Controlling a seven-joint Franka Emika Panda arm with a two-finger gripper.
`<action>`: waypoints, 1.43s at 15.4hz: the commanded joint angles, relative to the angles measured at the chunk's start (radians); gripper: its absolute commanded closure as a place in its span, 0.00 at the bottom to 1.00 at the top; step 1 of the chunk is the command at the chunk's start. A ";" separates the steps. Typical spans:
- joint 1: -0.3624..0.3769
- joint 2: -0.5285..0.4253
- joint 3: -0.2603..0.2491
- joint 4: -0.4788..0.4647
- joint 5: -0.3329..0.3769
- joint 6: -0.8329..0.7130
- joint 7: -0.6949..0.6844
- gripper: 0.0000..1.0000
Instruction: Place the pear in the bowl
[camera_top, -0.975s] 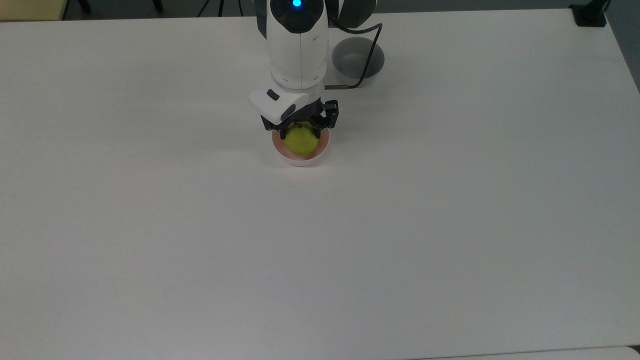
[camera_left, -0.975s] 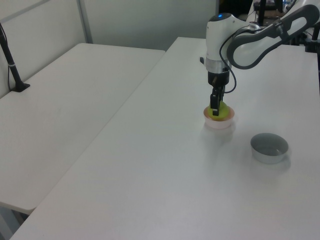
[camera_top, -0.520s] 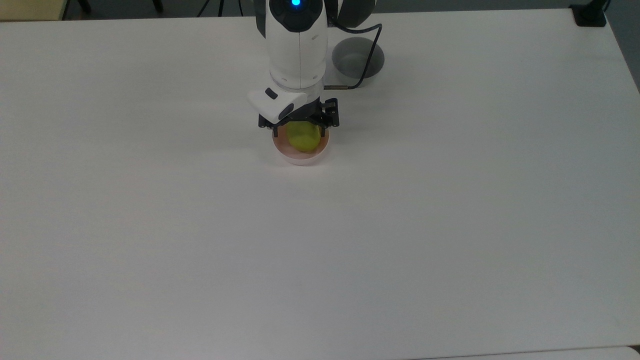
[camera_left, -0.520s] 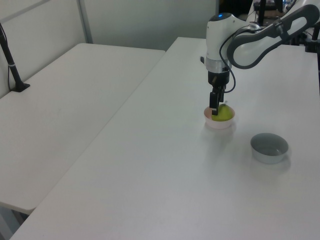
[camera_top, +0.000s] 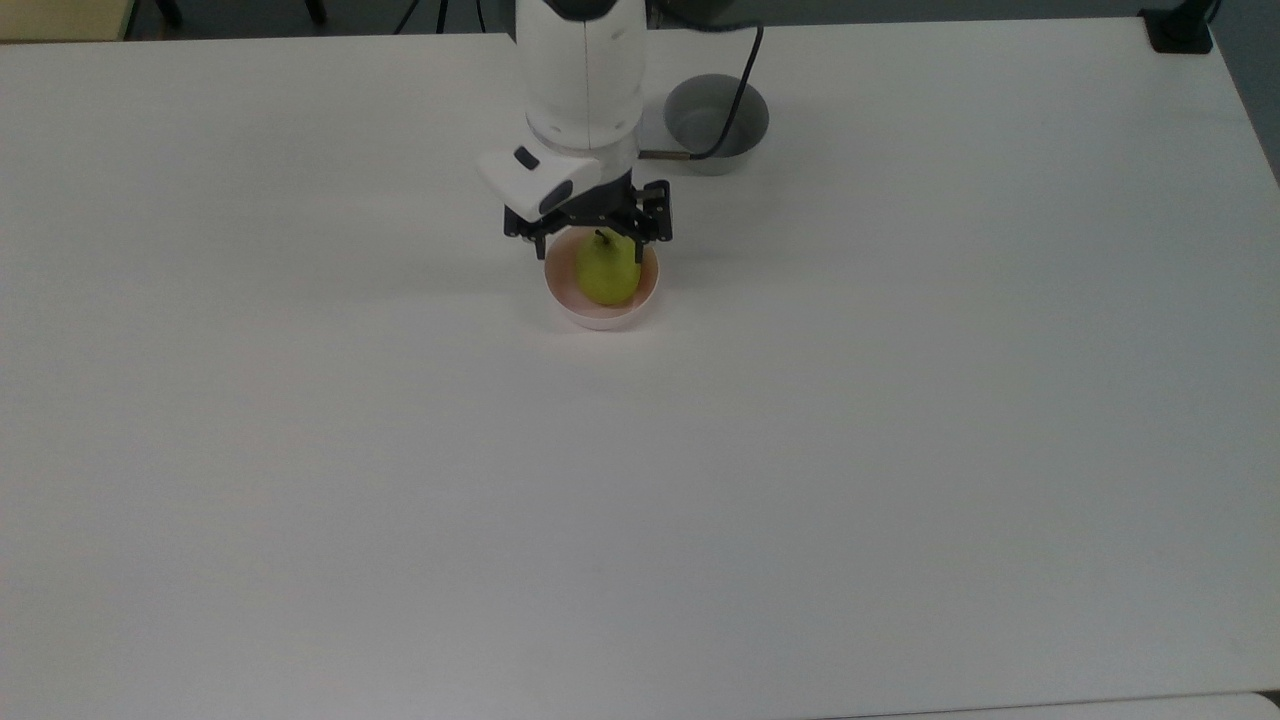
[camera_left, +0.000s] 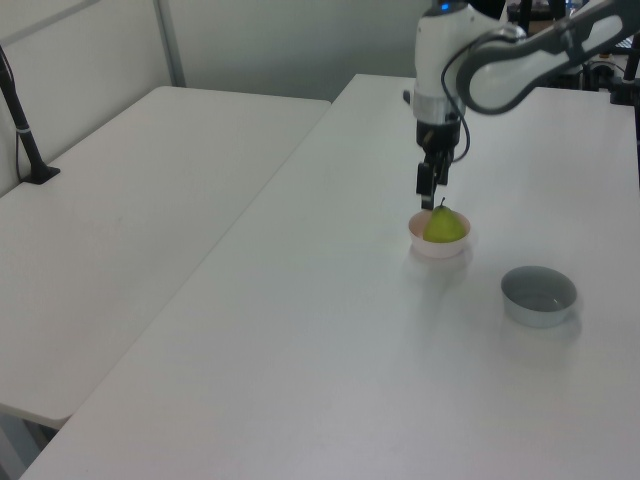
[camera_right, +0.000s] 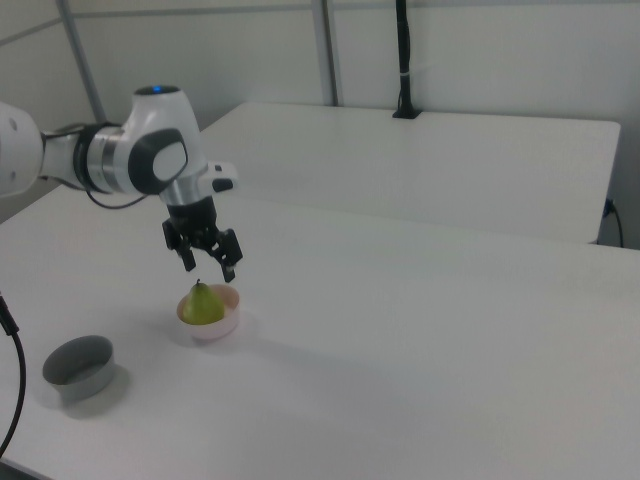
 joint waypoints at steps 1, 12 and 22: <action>-0.033 -0.076 -0.003 0.101 -0.017 -0.191 0.030 0.00; -0.147 -0.262 -0.018 0.190 0.003 -0.393 -0.056 0.00; -0.195 -0.265 -0.023 0.197 0.112 -0.379 -0.230 0.00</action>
